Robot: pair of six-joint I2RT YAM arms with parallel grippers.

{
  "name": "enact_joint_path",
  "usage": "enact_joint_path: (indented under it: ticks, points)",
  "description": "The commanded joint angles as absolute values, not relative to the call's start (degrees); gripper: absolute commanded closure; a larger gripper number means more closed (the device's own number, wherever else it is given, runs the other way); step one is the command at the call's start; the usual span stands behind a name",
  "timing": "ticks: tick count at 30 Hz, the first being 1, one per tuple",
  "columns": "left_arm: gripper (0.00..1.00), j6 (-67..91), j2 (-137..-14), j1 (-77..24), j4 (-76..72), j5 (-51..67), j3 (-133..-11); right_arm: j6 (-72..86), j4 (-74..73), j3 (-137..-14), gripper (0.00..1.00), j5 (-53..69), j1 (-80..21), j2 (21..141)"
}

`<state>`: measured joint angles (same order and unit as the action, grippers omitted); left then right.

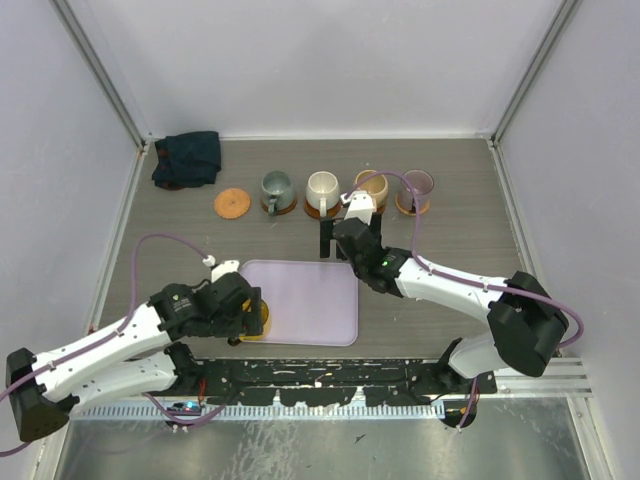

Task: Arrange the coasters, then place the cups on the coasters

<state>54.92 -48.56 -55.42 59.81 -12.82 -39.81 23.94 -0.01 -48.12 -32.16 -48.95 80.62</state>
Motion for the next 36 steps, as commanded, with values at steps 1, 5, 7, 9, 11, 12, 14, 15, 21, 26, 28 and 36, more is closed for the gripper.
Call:
enact_joint_path:
  ticks: [1,5,7,9,11,12,14,15,21,26,28,36]
  points:
    - [0.01,54.8,-50.5,-56.0,57.4,-12.9,-37.0,24.8,2.9,-48.1,0.02,-32.4,-49.1,79.0]
    - [0.07,54.5,-51.0,-56.7,55.7,-11.9,-36.8,24.9,3.0,-47.9,0.02,-32.6,-49.1,78.7]
    - [0.10,54.7,-50.9,-57.1,55.9,-11.9,-36.9,25.0,3.0,-47.7,0.02,-32.7,-49.1,78.5]
    - [0.10,55.3,-50.5,-57.5,56.7,-12.0,-37.0,25.0,3.0,-47.6,0.02,-32.7,-49.1,78.4]
    - [0.08,55.8,-49.8,-57.9,57.6,-12.2,-37.0,25.0,3.0,-47.5,0.02,-32.5,-49.1,78.5]
    - [0.07,55.9,-49.2,-58.0,57.8,-12.5,-37.1,25.2,3.0,-47.3,0.02,-32.4,-49.1,78.7]
    - [0.06,56.1,-48.2,-58.1,58.1,-12.8,-37.2,25.4,3.0,-47.4,0.02,-32.1,-49.1,79.2]
    - [0.06,56.2,-47.6,-58.2,58.3,-13.1,-37.4,25.5,3.0,-47.4,0.02,-31.9,-49.1,79.6]
    - [0.03,56.1,-45.5,-58.4,58.8,-14.9,-38.8,25.8,2.6,-48.6,0.02,-30.3,-49.2,81.5]
    - [0.03,55.2,-45.9,-58.4,58.8,-14.6,-39.5,25.3,1.9,-50.1,0.03,-30.0,-49.3,82.1]
    - [0.03,54.8,-46.5,-58.4,58.8,-14.9,-39.4,25.4,1.9,-50.4,0.03,-29.9,-49.2,82.1]
    - [0.07,54.7,-47.8,-58.4,57.4,-16.5,-37.8,25.8,1.9,-49.8,0.03,-30.0,-49.3,82.1]
